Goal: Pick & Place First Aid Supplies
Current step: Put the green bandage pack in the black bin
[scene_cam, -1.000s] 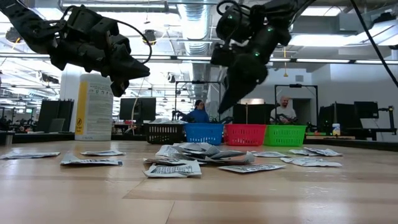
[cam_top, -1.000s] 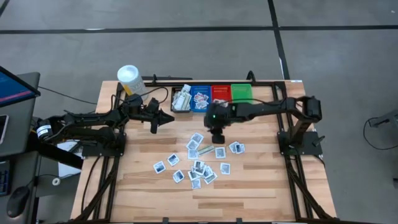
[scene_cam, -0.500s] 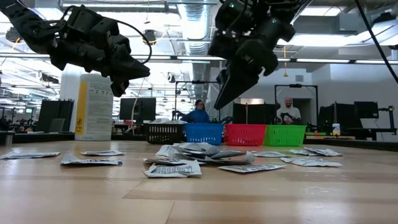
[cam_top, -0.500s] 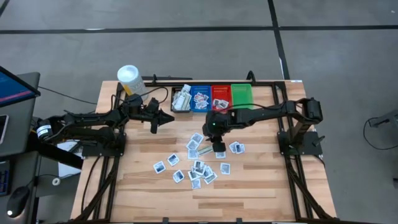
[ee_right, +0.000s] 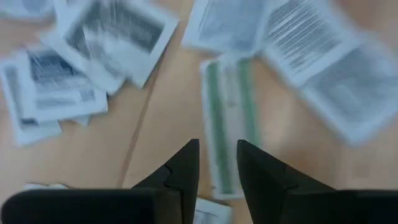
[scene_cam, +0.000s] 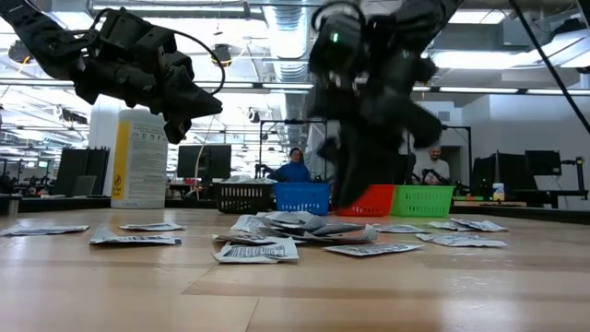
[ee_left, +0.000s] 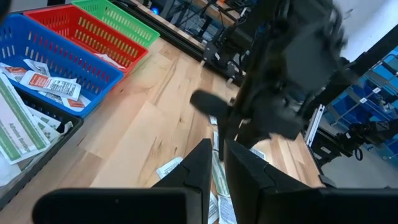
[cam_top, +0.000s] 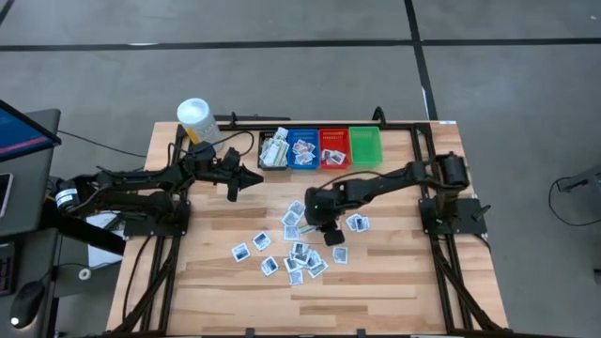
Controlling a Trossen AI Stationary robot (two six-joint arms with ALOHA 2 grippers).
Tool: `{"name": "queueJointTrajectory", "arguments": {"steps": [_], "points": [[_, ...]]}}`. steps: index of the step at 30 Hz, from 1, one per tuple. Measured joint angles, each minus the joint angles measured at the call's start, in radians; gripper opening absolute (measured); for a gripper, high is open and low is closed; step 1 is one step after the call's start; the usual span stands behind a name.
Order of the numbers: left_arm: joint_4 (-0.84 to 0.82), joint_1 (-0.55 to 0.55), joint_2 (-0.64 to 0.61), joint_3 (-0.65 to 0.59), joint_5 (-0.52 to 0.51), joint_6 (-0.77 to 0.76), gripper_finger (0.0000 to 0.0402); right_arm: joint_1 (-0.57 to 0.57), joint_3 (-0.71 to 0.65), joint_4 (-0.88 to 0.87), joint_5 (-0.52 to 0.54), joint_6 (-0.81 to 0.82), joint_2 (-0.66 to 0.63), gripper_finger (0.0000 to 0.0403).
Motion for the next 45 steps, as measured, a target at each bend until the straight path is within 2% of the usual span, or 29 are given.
{"name": "queueJointTrajectory", "arguments": {"steps": [8, 16, 19, 24, 29, 36, 45], "points": [[-0.007, -0.019, 0.0, 0.0, 0.0, -0.002, 0.0043, 0.002, 0.007, 0.033, 0.004, -0.001, 0.105, 0.0102], [-0.007, -0.02, 0.0, 0.0, 0.0, -0.001, 0.0043, 0.001, 0.006, 0.041, 0.009, -0.001, 0.12, 0.01], [-0.007, -0.02, 0.0, 0.0, 0.0, 0.0, 0.0043, 0.001, 0.005, 0.04, 0.013, 0.0, 0.121, 0.0082], [-0.007, -0.02, 0.0, 0.0, 0.0, 0.0, 0.0043, 0.0, 0.005, 0.039, 0.015, 0.014, 0.122, 0.0013], [-0.007, -0.02, 0.0, 0.0, 0.0, 0.0, 0.0043, 0.0, 0.004, 0.035, 0.012, 0.053, 0.122, 0.0004], [-0.007, -0.02, 0.0, 0.0, 0.0, -0.001, 0.0043, -0.017, -0.004, 0.01, 0.008, 0.063, 0.04, 0.0001], [0.063, -0.02, 0.001, 0.0, -0.03, -0.106, 0.0043, -0.087, -0.004, 0.071, 0.141, 0.066, -0.155, 0.0001]]}}
